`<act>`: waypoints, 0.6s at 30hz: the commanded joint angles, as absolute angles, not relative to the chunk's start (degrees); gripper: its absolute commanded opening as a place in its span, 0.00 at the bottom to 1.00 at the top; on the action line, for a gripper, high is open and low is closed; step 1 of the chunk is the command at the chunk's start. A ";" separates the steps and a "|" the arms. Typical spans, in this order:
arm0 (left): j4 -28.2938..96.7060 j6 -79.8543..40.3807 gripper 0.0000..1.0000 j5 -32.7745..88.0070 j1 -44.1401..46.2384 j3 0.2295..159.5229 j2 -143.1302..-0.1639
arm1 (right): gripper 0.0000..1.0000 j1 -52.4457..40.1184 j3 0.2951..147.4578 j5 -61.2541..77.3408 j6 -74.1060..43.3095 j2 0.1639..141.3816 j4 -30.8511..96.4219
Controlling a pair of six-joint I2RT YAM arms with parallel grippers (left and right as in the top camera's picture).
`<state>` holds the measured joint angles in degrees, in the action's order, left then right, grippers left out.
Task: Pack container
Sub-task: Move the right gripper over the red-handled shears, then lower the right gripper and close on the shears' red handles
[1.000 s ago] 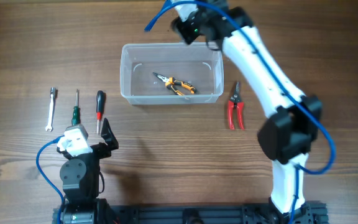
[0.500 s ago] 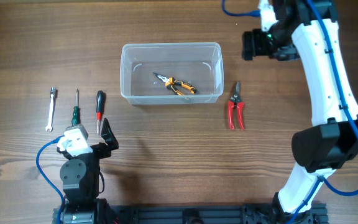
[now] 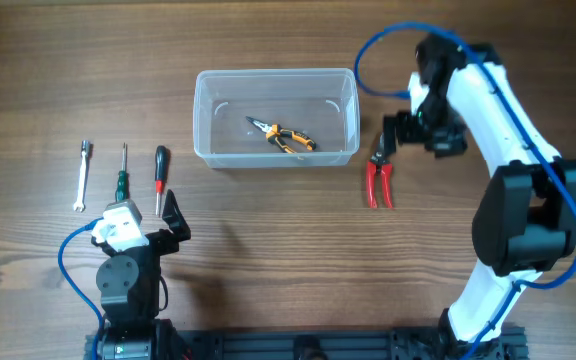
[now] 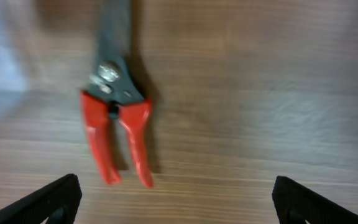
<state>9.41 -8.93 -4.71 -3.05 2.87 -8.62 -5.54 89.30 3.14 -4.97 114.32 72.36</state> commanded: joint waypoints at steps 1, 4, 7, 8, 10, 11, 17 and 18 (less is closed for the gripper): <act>9.50 -9.39 1.00 -5.21 -2.83 2.83 -8.32 | 0.96 -5.80 83.00 3.03 -6.15 114.80 69.23; 9.50 -9.39 1.00 -5.23 -2.83 2.83 -8.32 | 0.93 -5.80 79.33 4.10 -6.02 114.80 66.50; 9.50 -9.39 1.00 -5.23 -2.83 2.83 -8.32 | 0.77 -5.80 77.52 6.33 -5.98 114.80 64.18; 9.50 -9.39 1.00 -5.23 -2.83 2.83 -8.32 | 0.73 -5.80 77.08 7.14 -5.96 114.80 63.55; 9.50 -9.39 1.00 -5.21 -2.83 2.83 -8.32 | 0.72 -5.82 76.12 7.53 -5.98 114.80 62.30; 9.50 -9.39 1.00 -5.23 -2.83 2.83 -8.32 | 0.70 -5.82 75.57 7.53 -6.00 114.80 61.67; 9.50 -9.39 1.00 -5.23 -2.83 2.83 -8.32 | 0.70 -5.82 73.45 8.32 -5.96 114.80 58.35; 9.50 -9.39 1.00 -5.21 -2.83 2.83 -8.32 | 0.70 -5.82 73.19 8.78 -5.96 114.80 57.80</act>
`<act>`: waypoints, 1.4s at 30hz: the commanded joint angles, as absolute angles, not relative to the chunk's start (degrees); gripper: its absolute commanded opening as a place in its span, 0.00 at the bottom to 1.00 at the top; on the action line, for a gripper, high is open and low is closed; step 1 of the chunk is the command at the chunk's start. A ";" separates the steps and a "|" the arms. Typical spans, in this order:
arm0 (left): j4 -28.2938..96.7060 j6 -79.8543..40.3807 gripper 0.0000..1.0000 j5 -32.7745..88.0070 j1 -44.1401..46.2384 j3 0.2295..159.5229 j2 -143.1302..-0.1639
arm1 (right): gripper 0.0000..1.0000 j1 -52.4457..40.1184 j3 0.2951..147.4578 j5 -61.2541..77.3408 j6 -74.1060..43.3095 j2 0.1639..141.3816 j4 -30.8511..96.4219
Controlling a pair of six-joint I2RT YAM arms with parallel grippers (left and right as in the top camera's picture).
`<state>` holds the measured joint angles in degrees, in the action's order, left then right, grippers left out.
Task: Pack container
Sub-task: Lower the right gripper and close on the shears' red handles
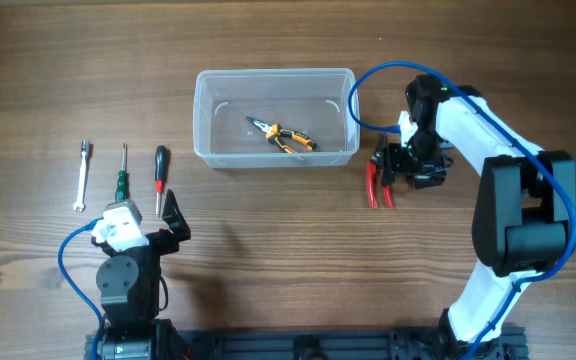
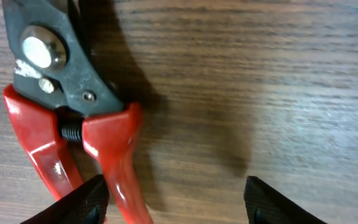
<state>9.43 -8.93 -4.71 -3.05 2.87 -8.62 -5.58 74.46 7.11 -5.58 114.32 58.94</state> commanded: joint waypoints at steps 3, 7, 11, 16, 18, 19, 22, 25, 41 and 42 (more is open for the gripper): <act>9.50 -9.39 1.00 -5.23 -2.83 2.83 -8.32 | 0.70 -5.82 72.64 9.10 -6.00 114.80 56.29; 9.50 -9.39 1.00 -5.23 -2.83 2.83 -8.32 | 0.67 -5.82 72.66 9.15 -6.00 114.80 54.81; 9.50 -9.39 1.00 -5.23 -2.83 2.83 -8.32 | 0.55 -5.82 72.64 11.38 -5.98 114.80 53.69; 9.50 -9.39 1.00 -5.23 -2.83 2.83 -8.32 | 0.52 -5.82 72.64 13.15 -6.00 114.80 52.27; 9.50 -9.39 1.00 -5.23 -2.83 2.83 -8.32 | 0.50 -5.82 72.64 13.17 -5.96 114.80 52.25; 9.50 -9.39 1.00 -5.23 -2.83 2.83 -8.32 | 0.49 -5.82 72.64 13.19 -5.98 114.80 52.27; 9.50 -9.39 1.00 -5.21 -2.83 2.83 -8.32 | 0.41 -5.82 72.64 13.45 -5.93 114.80 52.29; 9.50 -9.39 1.00 -5.23 -2.83 2.83 -8.32 | 0.36 -5.82 72.64 14.24 -5.76 114.80 52.36; 9.50 -9.39 1.00 -5.23 -2.83 2.83 -8.32 | 0.46 -5.82 72.64 11.99 1.23 114.80 56.62; 9.50 -9.39 1.00 -5.21 -2.83 2.83 -8.32 | 0.47 -5.82 72.64 10.79 1.50 114.80 56.84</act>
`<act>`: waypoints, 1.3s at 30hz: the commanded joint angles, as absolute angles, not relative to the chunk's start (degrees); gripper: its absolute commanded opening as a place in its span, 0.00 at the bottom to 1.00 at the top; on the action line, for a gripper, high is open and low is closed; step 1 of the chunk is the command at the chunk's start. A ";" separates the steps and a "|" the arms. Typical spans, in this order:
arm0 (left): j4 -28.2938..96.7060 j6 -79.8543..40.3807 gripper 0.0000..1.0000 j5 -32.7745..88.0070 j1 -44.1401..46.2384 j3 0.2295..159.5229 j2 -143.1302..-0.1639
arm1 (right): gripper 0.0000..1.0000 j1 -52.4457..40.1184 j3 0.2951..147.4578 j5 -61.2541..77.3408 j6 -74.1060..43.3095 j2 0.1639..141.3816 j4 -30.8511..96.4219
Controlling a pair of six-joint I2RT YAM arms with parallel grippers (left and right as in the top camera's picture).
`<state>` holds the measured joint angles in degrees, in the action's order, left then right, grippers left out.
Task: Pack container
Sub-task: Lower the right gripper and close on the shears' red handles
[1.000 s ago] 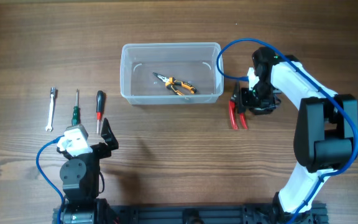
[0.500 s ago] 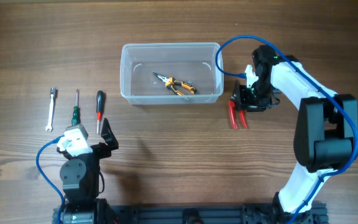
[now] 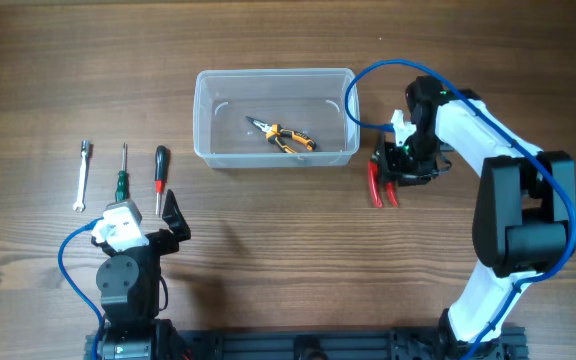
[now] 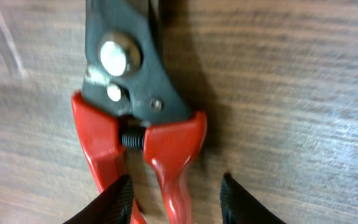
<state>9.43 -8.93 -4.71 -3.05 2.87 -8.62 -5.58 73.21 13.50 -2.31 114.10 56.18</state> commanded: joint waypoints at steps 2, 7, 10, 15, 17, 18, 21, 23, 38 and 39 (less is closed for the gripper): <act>9.50 -9.39 1.00 -5.21 -2.83 2.83 -8.32 | 0.47 -5.82 72.64 8.91 1.48 114.80 56.75; 9.50 -9.39 1.00 -5.23 -2.83 2.83 -8.32 | 0.46 -5.82 72.64 8.80 1.32 114.80 55.37; 9.50 -9.39 1.00 -5.23 -2.83 2.83 -8.32 | 0.45 -5.82 72.64 8.80 1.30 114.80 54.65; 9.50 -9.39 1.00 -5.23 -2.83 2.83 -8.32 | 0.41 -6.31 72.64 8.82 -0.01 114.80 53.39; 9.50 -9.39 1.00 -5.21 -2.83 2.83 -8.32 | 0.40 -6.96 72.64 8.82 -0.19 114.80 52.64; 9.50 -9.39 1.00 -5.21 -2.83 2.83 -8.32 | 0.40 -7.38 72.64 8.86 -0.19 114.80 52.34; 9.50 -9.39 1.00 -5.23 -2.83 2.83 -8.32 | 0.40 -9.13 72.64 8.97 -0.21 114.80 51.62; 9.50 -9.39 1.00 -5.23 -2.83 2.83 -8.32 | 0.40 -10.39 72.64 8.97 -0.25 114.80 51.24; 9.50 -9.39 1.00 -5.23 -2.83 2.83 -8.32 | 0.29 -12.58 72.62 8.78 -2.15 114.80 51.86; 9.50 -9.39 1.00 -5.23 -2.83 2.83 -8.32 | 0.26 -12.58 72.62 8.75 -2.15 114.80 51.86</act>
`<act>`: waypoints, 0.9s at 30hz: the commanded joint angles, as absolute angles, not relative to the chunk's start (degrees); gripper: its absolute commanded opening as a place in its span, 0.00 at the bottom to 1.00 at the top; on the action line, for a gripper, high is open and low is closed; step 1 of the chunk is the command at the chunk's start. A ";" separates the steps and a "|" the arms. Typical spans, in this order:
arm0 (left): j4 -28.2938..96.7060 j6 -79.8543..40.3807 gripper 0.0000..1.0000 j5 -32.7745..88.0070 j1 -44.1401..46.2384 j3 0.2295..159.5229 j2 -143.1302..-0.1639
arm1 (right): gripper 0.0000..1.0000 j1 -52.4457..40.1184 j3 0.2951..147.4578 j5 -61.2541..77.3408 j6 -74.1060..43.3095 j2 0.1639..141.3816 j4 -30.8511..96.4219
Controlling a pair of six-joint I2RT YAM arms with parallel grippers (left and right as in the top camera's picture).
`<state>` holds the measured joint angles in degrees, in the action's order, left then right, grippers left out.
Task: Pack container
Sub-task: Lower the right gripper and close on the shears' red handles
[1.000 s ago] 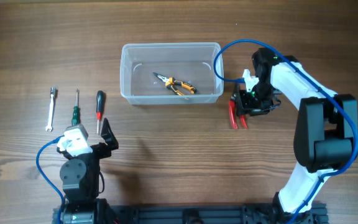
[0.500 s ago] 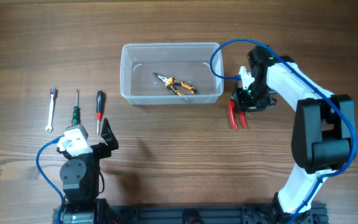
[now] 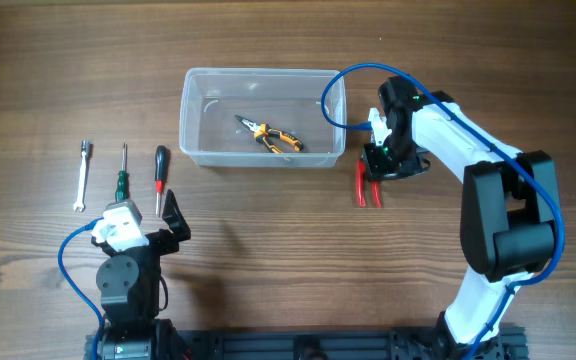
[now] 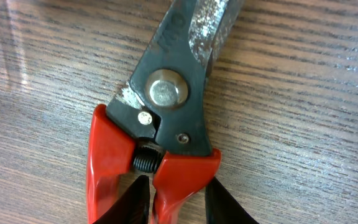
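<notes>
The clear plastic container (image 3: 263, 72) stands at the back middle with orange-handled pliers (image 3: 266, 135) inside. Red-handled cutters (image 3: 366, 188) lie on the table just off its right end, their dark blades (image 4: 201, 25) pointing at it. My right gripper (image 3: 380, 165) (image 4: 180, 202) is down on the cutters, its two black fingers (image 4: 138, 199) closed on either side of the right red handle (image 4: 182, 177). Parked at the front left, my left gripper (image 3: 175, 220) is open and holds nothing.
Left of the container lie a small wrench (image 3: 83, 175), a green-handled screwdriver (image 3: 123, 175) and a red-and-black screwdriver (image 3: 160, 178), side by side just beyond the left gripper. The right arm's blue cable (image 3: 353, 75) loops over the container's right end.
My right gripper's fingers have closed in onto the cutters' right handle. The cutters, the gripper and the container all stand a little further left than before. The left arm has not moved.
My right gripper hung wide open above the red cutters. Then it was low over their handles, still open. Then its fingers stood narrower around the right handle. Now they grip that handle, and cutters and container have shifted slightly left.
</notes>
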<state>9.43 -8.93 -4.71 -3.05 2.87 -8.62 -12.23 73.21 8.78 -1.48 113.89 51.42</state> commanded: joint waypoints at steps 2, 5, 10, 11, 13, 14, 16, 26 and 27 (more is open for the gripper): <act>9.50 -9.39 1.00 -5.23 -2.83 2.83 -8.32 | 0.19 -12.58 72.62 8.75 -2.66 114.80 51.86; 9.50 -9.39 1.00 -5.23 -2.83 2.83 -8.32 | 0.12 -12.58 72.62 8.75 -3.16 114.80 51.86; 9.50 -9.39 1.00 -5.21 -2.83 2.83 -8.32 | 0.04 -12.58 72.62 8.78 -3.20 114.80 51.86; 9.50 -9.39 1.00 -5.21 -2.83 2.83 -8.32 | 0.04 -12.58 72.62 8.78 -3.25 114.80 51.86; 9.50 -9.39 1.00 -5.23 -2.83 2.83 -8.32 | 0.04 -12.58 72.62 8.75 -4.12 114.80 51.79; 9.50 -9.39 1.00 -5.23 -2.83 2.83 -8.32 | 0.04 -12.58 72.62 8.78 -4.58 114.80 51.66; 9.50 -9.39 1.00 -5.23 -2.83 2.83 -8.32 | 0.04 -12.58 72.64 8.80 -4.78 114.80 51.46; 9.50 -9.39 1.00 -5.23 -2.83 2.83 -8.32 | 0.04 -12.14 75.46 8.78 -5.58 113.23 51.68; 9.50 -9.39 1.00 -5.23 -2.83 2.83 -8.32 | 0.04 -12.01 75.72 8.78 -5.63 112.84 51.66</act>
<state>9.43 -8.93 -4.71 -3.05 2.87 -8.62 -12.23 73.49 8.93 -4.05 113.89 51.79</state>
